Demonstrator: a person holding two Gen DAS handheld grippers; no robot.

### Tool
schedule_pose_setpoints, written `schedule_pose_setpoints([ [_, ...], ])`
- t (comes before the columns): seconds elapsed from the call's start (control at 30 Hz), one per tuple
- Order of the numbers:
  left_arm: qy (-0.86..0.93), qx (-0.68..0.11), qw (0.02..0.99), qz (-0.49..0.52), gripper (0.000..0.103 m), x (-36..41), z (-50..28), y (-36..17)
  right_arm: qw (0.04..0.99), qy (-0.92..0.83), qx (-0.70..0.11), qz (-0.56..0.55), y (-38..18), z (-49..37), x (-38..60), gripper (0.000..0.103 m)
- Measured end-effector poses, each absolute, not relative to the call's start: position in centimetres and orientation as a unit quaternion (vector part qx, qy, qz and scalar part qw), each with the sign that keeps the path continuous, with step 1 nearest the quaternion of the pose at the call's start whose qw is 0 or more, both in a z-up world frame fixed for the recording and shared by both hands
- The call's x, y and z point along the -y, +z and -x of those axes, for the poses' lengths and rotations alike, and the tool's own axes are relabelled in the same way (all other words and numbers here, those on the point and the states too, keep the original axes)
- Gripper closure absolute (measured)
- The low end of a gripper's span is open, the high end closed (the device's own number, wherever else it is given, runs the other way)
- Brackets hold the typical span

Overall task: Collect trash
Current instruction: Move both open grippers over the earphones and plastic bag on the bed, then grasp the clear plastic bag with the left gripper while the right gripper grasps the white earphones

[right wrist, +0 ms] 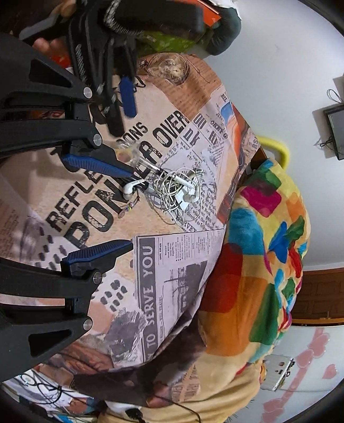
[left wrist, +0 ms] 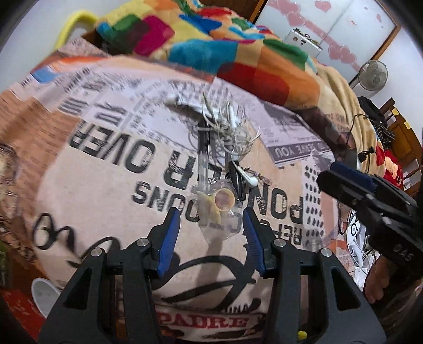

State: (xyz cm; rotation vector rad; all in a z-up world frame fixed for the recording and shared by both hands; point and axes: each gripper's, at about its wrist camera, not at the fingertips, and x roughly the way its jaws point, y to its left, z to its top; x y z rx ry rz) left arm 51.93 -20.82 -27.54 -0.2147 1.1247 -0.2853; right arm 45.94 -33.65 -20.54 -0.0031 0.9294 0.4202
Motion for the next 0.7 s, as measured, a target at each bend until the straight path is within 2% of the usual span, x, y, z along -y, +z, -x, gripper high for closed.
schedule_pose_setpoints([
  [0.13, -0.135, -0.54, 0.825, 0.1, 0.055, 21.6, -52.9, -29.3, 0.873, 0.203, -0.444, -0.005, -20.8, -46.8, 33.7, 0.058],
  [0.4, -0.134, -0.512, 0.847, 0.04, 0.055, 23.2, -52.9, -29.3, 0.873, 0.208, -0.442, -0.009, -21.3, -47.7, 33.4, 0.058],
  [0.53, -0.131, -0.506, 0.852, 0.039, 0.076, 22.7, -52.8, -29.5, 0.87, 0.216, -0.443, -0.008, -21.4, -48.4, 32.7, 0.058],
  [0.7, -0.138, -0.5, 0.853, 0.059, 0.078, 21.2, -52.0, -29.0, 0.867, 0.235, -0.439, 0.004, -21.3, -49.5, 30.7, 0.058],
])
